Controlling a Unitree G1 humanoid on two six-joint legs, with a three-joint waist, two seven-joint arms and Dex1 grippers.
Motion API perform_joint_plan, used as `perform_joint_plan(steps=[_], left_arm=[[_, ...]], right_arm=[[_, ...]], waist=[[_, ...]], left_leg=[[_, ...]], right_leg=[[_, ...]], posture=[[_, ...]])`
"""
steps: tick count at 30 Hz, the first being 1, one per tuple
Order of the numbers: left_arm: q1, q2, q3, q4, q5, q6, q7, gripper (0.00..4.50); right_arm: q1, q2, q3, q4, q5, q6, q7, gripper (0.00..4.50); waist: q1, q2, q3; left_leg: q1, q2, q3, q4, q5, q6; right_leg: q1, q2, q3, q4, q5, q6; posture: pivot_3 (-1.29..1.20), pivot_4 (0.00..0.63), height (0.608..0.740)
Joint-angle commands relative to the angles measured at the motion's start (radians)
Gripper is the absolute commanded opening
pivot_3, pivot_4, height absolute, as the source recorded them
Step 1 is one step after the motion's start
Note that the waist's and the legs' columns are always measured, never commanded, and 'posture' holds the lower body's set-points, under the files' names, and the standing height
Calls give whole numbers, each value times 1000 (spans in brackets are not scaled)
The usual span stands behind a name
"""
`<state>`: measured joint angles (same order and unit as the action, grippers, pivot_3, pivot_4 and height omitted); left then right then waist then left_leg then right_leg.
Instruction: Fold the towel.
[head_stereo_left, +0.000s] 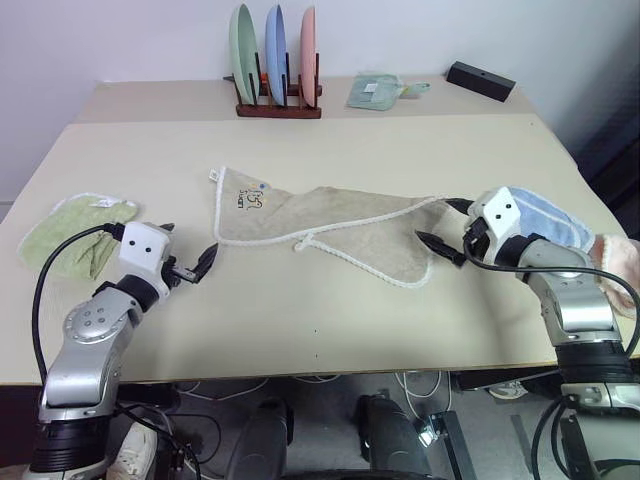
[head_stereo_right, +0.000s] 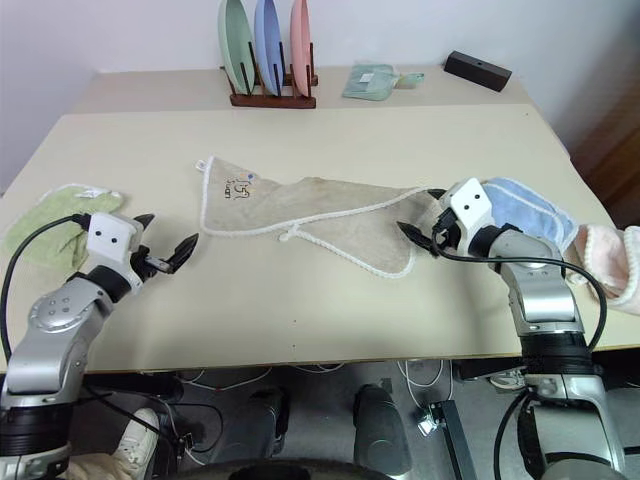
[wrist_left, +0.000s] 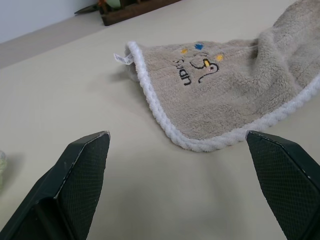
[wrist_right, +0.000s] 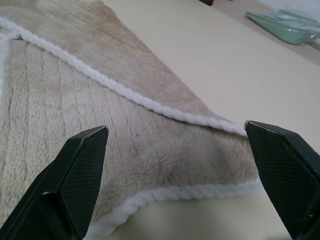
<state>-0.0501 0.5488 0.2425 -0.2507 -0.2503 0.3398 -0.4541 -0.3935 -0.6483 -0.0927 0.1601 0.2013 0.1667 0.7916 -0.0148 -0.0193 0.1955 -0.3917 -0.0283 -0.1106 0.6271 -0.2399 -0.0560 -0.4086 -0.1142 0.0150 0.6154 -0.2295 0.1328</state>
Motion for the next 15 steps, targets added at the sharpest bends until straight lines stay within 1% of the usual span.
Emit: perform_joint_plan(steps=[1,8,15], left_arm=[[0,14,20,-26,4,-18,-5,4455],[-12,5,8,-26,8,-17,5,4455],[-17,17,-11,-14,15,-21,-17,4455]], right_arm=[[-20,-7,-18,-30,9,-8,-5,4500],[-57,0,-7,-11,7,-10,-1,4500],[-17,6,-3,-56,8,0,-10,4500]], waist=[[-1,0,0],[-1,0,0],[2,0,0]], left_leg=[[0,0,0,0,0,0],[0,0,0,0,0,0],[0,0,0,0,0,0]], right_leg=[[0,0,0,0,0,0],[0,0,0,0,0,0],[0,0,0,0,0,0]], posture=[[0,150,740],[0,150,740],[0,150,740]])
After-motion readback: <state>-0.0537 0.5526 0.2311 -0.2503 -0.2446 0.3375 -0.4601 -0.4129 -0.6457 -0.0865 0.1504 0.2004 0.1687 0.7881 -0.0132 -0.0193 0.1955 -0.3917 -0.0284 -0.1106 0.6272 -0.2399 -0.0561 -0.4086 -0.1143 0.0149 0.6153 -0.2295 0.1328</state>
